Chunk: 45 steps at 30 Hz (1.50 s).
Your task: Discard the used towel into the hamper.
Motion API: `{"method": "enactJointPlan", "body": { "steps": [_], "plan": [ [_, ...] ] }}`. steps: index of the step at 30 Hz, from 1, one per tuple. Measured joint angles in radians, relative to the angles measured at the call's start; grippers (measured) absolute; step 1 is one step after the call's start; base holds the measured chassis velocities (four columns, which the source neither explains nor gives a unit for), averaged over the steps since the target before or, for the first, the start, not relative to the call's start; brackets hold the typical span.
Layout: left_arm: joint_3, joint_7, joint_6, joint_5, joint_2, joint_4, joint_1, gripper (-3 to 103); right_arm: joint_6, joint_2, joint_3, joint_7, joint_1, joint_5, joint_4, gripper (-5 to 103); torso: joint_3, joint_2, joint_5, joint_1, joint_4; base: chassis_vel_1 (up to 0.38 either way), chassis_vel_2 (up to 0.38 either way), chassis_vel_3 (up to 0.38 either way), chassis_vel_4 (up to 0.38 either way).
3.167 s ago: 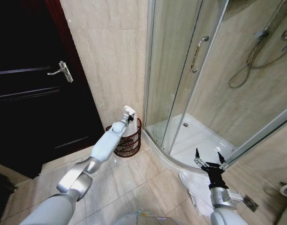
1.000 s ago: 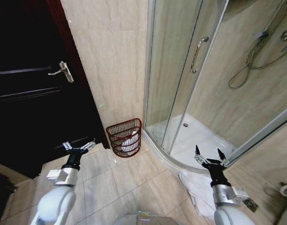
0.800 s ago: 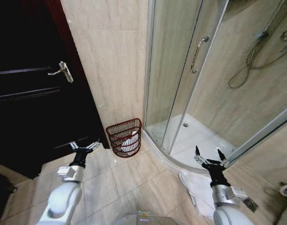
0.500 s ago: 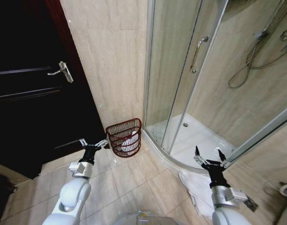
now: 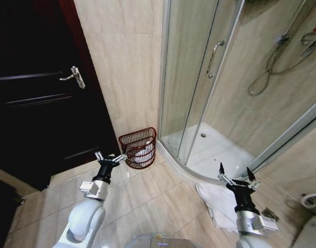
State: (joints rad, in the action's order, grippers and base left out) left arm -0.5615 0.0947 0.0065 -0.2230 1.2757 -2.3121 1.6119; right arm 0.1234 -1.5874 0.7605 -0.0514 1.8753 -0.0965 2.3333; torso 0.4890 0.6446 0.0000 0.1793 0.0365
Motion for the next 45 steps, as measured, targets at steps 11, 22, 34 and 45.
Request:
{"method": "enactJointPlan", "body": {
  "steps": [11,22,34,45],
  "plan": [
    [-0.014,0.003,-0.015,0.010,0.003,0.000,0.021,100,0.044,-0.004,-0.009,-0.022,0.010,0.008,-0.058,100,0.000,0.000,0.0000,0.000,0.0001,0.144,-0.141,-0.153,0.146],
    [-0.006,0.003,-0.032,0.047,0.033,0.005,0.017,100,0.083,0.021,0.001,-0.086,0.013,-0.006,-0.094,100,0.000,0.000,0.0000,0.000,0.0001,0.059,-0.078,-0.060,0.062],
    [0.007,0.001,-0.016,0.063,0.038,0.027,-0.032,100,0.083,0.036,0.009,-0.095,0.000,-0.027,-0.127,100,0.000,0.000,0.0001,0.000,-0.0001,-0.005,-0.117,0.010,0.123],
    [0.020,0.002,-0.022,0.082,0.062,0.031,-0.019,100,0.087,0.052,0.018,-0.093,-0.020,-0.052,-0.157,100,0.000,0.000,0.0000,0.000,-0.0002,-0.157,-0.286,0.151,0.280]
  ]
}}
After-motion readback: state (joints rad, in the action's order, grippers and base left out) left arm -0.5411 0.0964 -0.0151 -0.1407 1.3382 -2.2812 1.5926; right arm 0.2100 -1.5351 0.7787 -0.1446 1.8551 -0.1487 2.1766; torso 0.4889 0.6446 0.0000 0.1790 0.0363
